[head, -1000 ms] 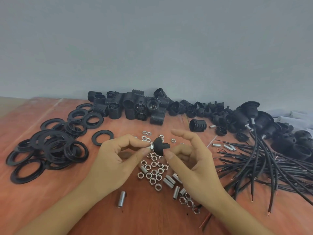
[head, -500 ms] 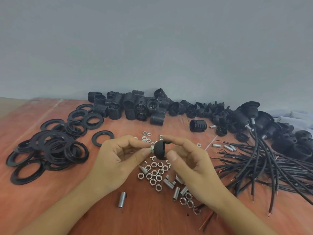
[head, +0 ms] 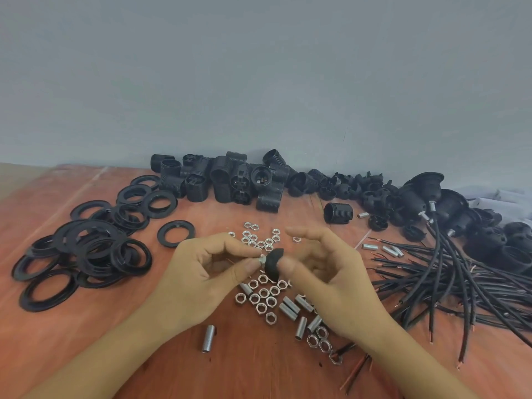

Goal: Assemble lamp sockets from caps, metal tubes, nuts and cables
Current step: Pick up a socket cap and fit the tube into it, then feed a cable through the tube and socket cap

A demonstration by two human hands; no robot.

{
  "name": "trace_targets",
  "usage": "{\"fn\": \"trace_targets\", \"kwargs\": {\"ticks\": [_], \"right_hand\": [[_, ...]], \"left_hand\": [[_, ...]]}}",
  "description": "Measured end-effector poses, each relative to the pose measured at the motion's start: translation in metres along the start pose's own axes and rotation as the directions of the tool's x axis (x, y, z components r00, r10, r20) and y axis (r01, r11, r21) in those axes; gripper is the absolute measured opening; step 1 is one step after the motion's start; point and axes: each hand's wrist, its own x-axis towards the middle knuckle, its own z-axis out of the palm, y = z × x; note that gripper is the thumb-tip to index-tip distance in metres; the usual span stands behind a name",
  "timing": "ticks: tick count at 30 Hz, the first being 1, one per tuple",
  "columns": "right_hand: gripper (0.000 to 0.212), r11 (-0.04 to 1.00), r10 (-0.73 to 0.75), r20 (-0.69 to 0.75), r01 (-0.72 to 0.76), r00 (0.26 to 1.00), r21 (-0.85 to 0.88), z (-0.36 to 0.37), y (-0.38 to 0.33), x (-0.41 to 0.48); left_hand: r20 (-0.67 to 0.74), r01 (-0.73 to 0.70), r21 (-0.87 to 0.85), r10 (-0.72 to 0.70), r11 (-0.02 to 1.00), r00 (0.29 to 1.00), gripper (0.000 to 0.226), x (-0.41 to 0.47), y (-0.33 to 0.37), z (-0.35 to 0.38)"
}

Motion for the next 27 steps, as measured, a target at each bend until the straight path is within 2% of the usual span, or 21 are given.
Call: {"fn": "trace_targets", "kwargs": {"ticks": [1, 3, 5, 6, 7, 9, 10, 12, 13, 15, 18, 20, 22, 25, 27], "right_hand": [[0.017, 0.999, 0.029, -0.017, -0.029, 0.999, 0.023, 0.002, -0.001, -0.001], [0.020, 0.999, 0.042, -0.022, -0.042, 0.999, 0.015, 0.001, 0.001, -0.001], [0.023, 0.998, 0.039, 0.052, -0.042, 0.998, 0.053, -0.001, 0.000, -0.002], [0.031, 0.998, 0.031, 0.091, -0.035, 0.995, 0.048, -0.002, 0.001, -0.003], [0.036, 1.000, 0.027, 0.122, -0.028, 0.992, 0.004, -0.001, 0.000, -0.003], [0.024, 0.997, 0.025, 0.094, -0.018, 0.995, -0.076, 0.003, 0.001, -0.002], [0.025, 0.997, 0.031, 0.076, -0.025, 0.997, -0.076, 0.004, 0.002, -0.001], [0.054, 0.995, 0.066, 0.021, -0.064, 0.998, -0.081, 0.004, 0.004, 0.001], [0.056, 0.995, 0.074, -0.001, -0.074, 0.997, -0.068, 0.003, 0.002, 0.001], [0.031, 0.999, 0.048, 0.033, -0.047, 0.998, -0.017, -0.002, -0.002, 0.001], [0.049, 1.000, -0.002, 0.133, 0.004, 0.991, -0.016, -0.003, -0.001, -0.002], [0.034, 0.999, -0.012, 0.083, 0.015, 0.996, -0.038, -0.002, -0.002, -0.001], [0.018, 0.998, 0.018, 0.044, -0.015, 0.999, -0.061, 0.000, -0.004, -0.001], [0.044, 0.997, 0.058, 0.067, -0.055, 0.996, -0.046, 0.005, -0.002, -0.004], [0.045, 0.997, 0.062, 0.065, -0.059, 0.996, -0.044, 0.006, -0.002, -0.005]], "left_hand": [[0.009, -0.007, 0.019, 0.007, 1.000, 1.000, 0.014, 0.000, 0.000, 0.000], [0.005, -0.023, 0.056, 0.023, 0.998, 1.000, 0.015, 0.000, -0.001, 0.000], [-0.013, -0.028, 0.063, 0.029, 0.998, 1.000, 0.016, 0.001, -0.002, 0.000], [-0.019, -0.027, 0.060, 0.028, 0.998, 0.999, 0.015, 0.001, -0.002, -0.001], [-0.023, -0.024, 0.057, 0.026, 0.998, 0.999, 0.015, 0.001, -0.003, -0.002], [-0.010, -0.022, 0.047, 0.023, 0.999, 1.000, 0.014, 0.000, -0.004, -0.003], [0.006, -0.027, 0.042, 0.027, 0.999, 1.000, 0.013, -0.001, -0.004, -0.002], [0.032, -0.054, 0.044, 0.052, 0.998, 0.998, 0.014, -0.002, -0.003, 0.000], [0.037, -0.064, 0.045, 0.063, 0.997, 0.997, 0.014, -0.002, -0.003, 0.001], [0.018, -0.067, 0.037, 0.066, 0.997, 0.998, 0.013, 0.000, -0.003, 0.000], [-0.025, -0.050, 0.014, 0.050, 0.999, 0.998, 0.012, 0.002, -0.003, -0.003], [-0.009, -0.052, 0.014, 0.052, 0.999, 0.999, 0.014, 0.001, -0.002, -0.004], [0.041, -0.104, 0.086, 0.100, 0.991, 0.994, 0.011, -0.001, -0.002, -0.003], [0.083, -0.152, 0.153, 0.140, 0.976, 0.987, 0.009, -0.002, -0.002, -0.001], [0.065, -0.157, 0.142, 0.149, 0.977, 0.987, 0.009, -0.002, -0.001, -0.001]]}}
